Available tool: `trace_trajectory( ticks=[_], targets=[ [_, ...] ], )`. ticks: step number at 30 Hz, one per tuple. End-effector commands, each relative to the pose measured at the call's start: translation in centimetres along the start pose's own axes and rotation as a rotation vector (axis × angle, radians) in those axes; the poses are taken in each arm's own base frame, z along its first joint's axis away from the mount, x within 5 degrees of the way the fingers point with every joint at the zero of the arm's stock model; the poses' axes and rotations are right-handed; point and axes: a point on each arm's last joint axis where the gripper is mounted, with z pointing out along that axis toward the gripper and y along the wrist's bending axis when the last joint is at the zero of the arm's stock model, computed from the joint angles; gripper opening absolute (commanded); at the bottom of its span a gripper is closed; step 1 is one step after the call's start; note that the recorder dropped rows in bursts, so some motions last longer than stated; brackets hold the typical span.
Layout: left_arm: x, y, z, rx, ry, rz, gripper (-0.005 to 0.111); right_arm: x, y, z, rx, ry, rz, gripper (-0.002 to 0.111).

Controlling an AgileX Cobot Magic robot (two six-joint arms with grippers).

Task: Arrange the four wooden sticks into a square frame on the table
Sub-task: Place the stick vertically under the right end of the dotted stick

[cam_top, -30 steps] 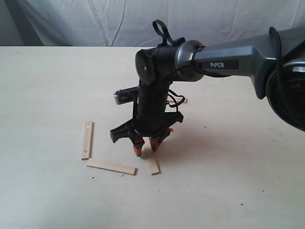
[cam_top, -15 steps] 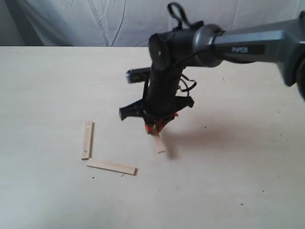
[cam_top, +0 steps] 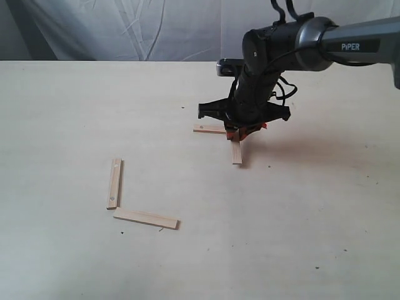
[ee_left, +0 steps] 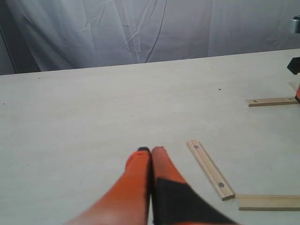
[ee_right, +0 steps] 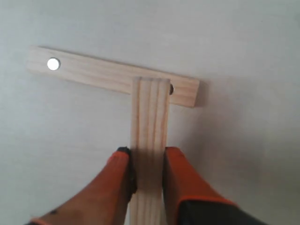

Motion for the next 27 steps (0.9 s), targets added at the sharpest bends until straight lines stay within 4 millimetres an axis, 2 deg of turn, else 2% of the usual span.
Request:
trace_trajectory(
  ticks=[1,11,27],
  targets=[
    [0.09,-0.02,-0.02,0.004,-0.002,0.0,0.0,-0.24,-0.43,1.09,0.02,-0.02,0.003,0.0],
    [0.09,-0.02,-0.02,0.004,-0.002,0.0,0.0,-0.14,-0.49,1.9,0.023,-0.015,0.003,0.0],
    [0.09,-0.02,-0.02,0.004,-0.002,0.0,0.0,-0.13,-0.79,1.47,0.064,0.007,-0.053,0.0]
  ],
)
